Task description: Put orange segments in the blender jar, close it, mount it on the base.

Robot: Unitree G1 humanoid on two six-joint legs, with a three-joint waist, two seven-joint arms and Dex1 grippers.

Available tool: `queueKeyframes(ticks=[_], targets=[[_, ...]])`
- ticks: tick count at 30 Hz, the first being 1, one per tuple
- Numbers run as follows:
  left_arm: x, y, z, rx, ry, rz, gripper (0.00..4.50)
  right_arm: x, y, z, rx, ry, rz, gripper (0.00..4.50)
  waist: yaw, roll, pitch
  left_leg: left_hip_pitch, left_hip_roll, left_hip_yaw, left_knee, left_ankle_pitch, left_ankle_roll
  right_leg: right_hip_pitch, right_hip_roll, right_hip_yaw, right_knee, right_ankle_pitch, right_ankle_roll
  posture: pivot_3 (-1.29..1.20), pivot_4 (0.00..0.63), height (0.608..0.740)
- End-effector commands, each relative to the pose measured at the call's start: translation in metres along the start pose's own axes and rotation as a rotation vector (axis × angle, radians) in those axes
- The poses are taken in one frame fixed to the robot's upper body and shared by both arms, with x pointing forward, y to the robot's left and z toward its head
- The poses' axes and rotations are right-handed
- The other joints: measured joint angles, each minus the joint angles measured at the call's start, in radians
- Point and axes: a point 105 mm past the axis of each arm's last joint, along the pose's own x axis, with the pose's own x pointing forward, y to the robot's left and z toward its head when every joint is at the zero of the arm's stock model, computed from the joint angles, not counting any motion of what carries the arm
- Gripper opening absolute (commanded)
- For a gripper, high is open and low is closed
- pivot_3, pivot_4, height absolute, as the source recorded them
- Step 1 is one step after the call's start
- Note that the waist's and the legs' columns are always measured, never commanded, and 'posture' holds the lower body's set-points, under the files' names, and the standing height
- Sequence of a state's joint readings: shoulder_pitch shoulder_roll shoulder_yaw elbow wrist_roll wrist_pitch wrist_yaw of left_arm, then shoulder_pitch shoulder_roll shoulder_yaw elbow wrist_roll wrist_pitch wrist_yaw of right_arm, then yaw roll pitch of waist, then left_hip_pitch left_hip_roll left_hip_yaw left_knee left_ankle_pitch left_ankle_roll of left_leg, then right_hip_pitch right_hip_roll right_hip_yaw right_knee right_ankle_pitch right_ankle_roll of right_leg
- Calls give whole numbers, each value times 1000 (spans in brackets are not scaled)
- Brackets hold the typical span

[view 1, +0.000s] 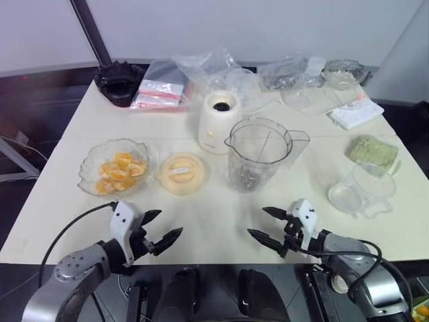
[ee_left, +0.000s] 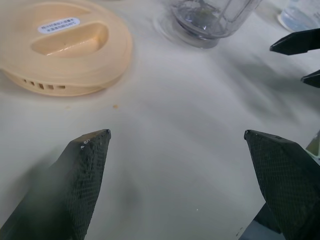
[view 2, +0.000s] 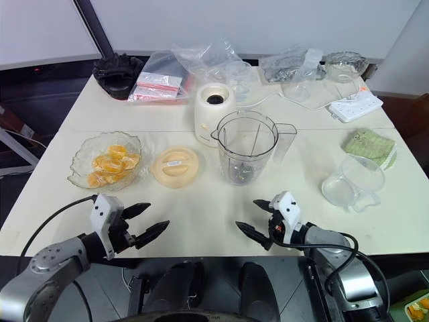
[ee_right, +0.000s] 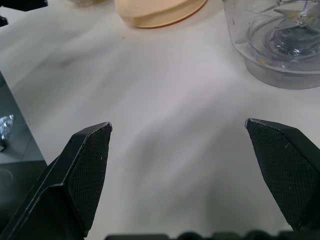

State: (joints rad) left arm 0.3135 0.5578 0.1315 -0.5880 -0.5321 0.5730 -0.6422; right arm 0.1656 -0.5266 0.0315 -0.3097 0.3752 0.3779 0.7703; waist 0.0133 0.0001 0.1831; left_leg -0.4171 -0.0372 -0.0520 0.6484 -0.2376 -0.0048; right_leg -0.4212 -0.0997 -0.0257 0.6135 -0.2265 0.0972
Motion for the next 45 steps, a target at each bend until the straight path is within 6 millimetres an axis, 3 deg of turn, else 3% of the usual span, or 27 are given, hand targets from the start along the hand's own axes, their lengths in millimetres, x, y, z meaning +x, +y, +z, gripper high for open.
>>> queueKeyframes(ticks=[1, 22, 31, 36, 38, 42, 45], targets=[[0, -3, 3, 16, -7, -24, 4465, 0, 6, 9, -26, -37, 1, 4500, 0, 0, 0, 0, 0, 0, 0, 0, 0, 0, 0, 0, 0, 0, 0, 0, 150, 740], [1, 0, 8, 53, -3, -6, 4465, -2, 0, 12, -48, -41, -19, 4500, 0, 0, 0, 0, 0, 0, 0, 0, 0, 0, 1, 0, 0, 0, 0, 0, 150, 740], [0, 7, 27, 103, -25, -3, 4465, 1, -1, 23, -78, -52, 4, 4500, 0, 0, 0, 1, 0, 0, 0, 0, 0, 0, 1, 0, 1, 0, 0, 0, 150, 740], [-14, 44, 67, 260, -7, 29, 4465, 0, 10, 44, -97, -68, 84, 4500, 0, 0, 0, 1, 0, -1, 1, 0, 0, 0, 2, 0, 2, 0, 0, 0, 150, 740], [-23, 72, 98, 382, 19, 56, 4465, 0, 19, 58, -107, -80, 144, 4500, 0, 0, 0, 2, 0, -1, 1, 0, 0, 0, 3, -1, 4, 0, 0, 0, 150, 740], [-38, 108, 142, 612, 107, 86, 4465, 2, 38, 72, -103, -68, 239, 4500, -2, -1, 1, 2, 1, -1, 1, 0, 0, 0, 3, -1, 3, 0, 0, 0, 150, 740], [-44, 137, 150, 829, 254, 96, 4465, 4, 51, 76, -88, -57, 288, 4500, -1, -1, 1, 1, 0, 1, -1, 0, 0, -1, 3, -1, 1, 0, -1, 0, 150, 740]])
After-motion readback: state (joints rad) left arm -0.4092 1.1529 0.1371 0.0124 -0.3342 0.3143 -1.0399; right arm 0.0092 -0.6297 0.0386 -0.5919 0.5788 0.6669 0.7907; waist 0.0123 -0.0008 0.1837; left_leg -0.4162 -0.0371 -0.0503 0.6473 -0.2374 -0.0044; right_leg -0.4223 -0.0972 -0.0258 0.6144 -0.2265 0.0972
